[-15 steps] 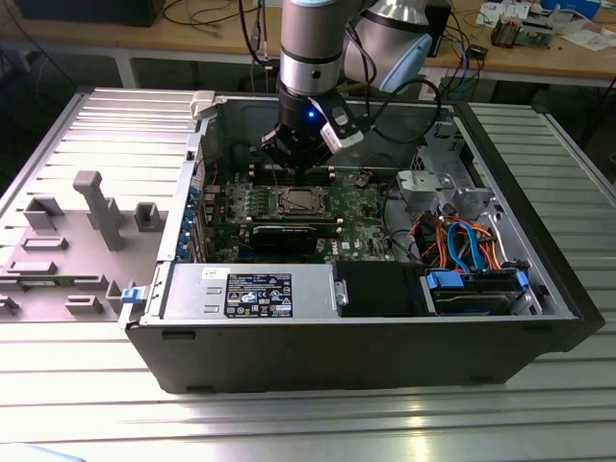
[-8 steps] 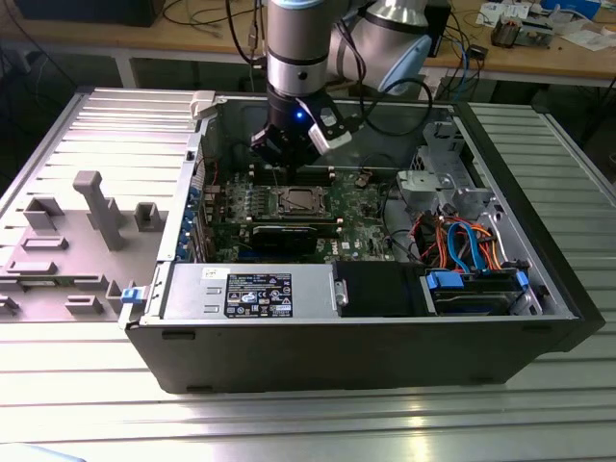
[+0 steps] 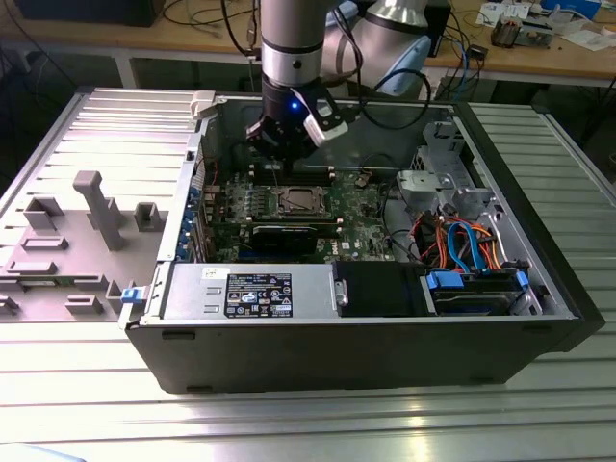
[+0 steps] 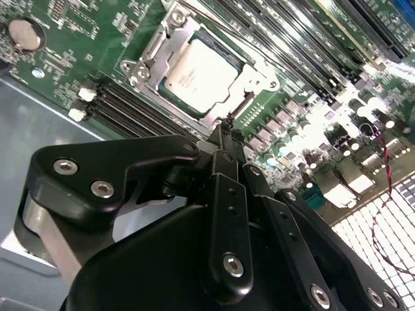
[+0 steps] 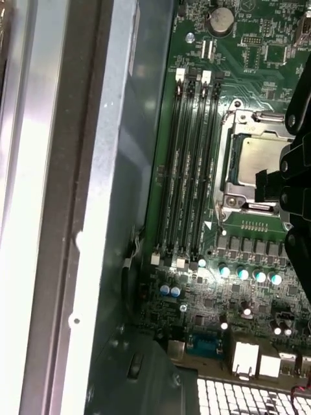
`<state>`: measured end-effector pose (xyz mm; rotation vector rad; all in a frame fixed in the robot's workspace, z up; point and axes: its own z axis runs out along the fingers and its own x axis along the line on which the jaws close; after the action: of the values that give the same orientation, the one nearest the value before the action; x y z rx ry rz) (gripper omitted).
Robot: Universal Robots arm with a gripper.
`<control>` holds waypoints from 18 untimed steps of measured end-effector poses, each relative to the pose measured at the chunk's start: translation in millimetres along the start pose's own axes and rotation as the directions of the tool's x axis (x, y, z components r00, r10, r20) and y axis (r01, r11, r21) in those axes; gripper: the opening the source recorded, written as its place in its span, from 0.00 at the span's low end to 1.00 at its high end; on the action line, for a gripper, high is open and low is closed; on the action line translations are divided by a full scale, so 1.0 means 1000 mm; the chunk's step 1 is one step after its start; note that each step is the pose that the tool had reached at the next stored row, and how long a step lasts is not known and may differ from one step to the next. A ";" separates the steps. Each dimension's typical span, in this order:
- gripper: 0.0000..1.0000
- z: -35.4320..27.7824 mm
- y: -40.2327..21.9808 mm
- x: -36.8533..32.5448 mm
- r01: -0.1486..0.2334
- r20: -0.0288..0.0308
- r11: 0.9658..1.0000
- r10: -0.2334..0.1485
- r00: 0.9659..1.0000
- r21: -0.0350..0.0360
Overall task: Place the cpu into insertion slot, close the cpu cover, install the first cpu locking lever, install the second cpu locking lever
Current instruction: 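Install the first cpu locking lever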
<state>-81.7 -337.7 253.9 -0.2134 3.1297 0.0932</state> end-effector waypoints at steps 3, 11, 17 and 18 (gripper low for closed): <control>0.11 0.0000 0.0010 0.0068 0.000 0.003 1.000 0.000 1.000 0.000; 0.11 -0.0052 0.0037 0.0213 0.001 0.013 1.000 -0.001 1.000 0.002; 0.11 -0.0069 0.0084 0.0339 0.001 0.019 1.000 -0.001 1.000 0.002; 0.11 -0.0069 0.0093 0.0346 0.001 0.019 1.000 -0.001 1.000 0.002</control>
<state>-117.3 -333.6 261.1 -0.2127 3.1105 0.0922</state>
